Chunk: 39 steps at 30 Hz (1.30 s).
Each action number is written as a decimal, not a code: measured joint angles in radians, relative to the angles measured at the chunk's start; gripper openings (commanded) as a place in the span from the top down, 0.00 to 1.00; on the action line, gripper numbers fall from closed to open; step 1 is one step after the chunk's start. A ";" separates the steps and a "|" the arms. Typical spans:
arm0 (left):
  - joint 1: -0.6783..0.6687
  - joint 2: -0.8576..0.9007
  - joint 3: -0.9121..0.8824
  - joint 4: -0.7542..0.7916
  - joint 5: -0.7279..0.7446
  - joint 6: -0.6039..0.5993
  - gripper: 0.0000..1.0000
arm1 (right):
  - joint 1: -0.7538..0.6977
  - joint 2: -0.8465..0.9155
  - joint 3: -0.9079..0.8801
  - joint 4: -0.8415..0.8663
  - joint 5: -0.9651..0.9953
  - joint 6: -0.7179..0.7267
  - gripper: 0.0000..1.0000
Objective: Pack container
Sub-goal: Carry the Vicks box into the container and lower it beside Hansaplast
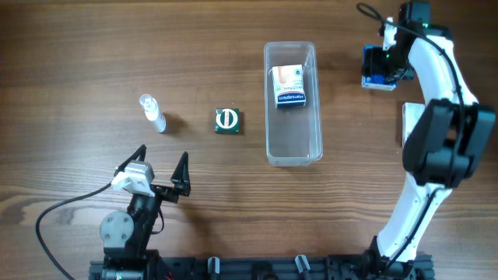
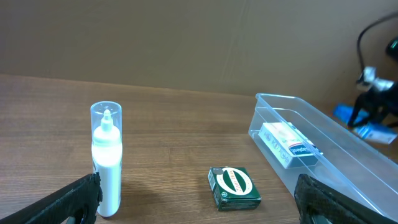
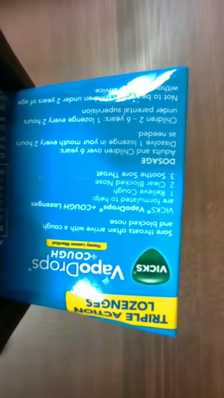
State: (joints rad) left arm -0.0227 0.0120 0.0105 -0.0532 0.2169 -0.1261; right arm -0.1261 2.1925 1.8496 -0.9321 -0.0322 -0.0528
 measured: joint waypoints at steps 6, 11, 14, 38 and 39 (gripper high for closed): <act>0.000 0.000 0.000 0.000 0.000 0.000 0.00 | 0.186 -0.260 0.000 -0.141 -0.023 0.085 0.28; 0.000 0.000 0.000 0.000 0.000 0.000 0.00 | 0.352 -0.339 0.000 -0.198 -0.035 0.185 0.27; 0.000 0.000 0.000 0.000 0.000 0.000 0.00 | 0.421 -0.340 -0.002 -0.218 -0.021 0.243 0.26; 0.000 0.000 0.000 0.000 0.000 0.000 0.00 | 0.503 -0.133 -0.009 -0.116 0.067 0.326 0.24; 0.000 0.000 0.000 0.000 0.000 0.000 0.00 | 0.507 -0.126 -0.009 -0.114 0.067 0.326 0.24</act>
State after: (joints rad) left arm -0.0227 0.0120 0.0105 -0.0532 0.2169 -0.1261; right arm 0.3813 2.0666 1.8404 -1.0458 0.0349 0.2729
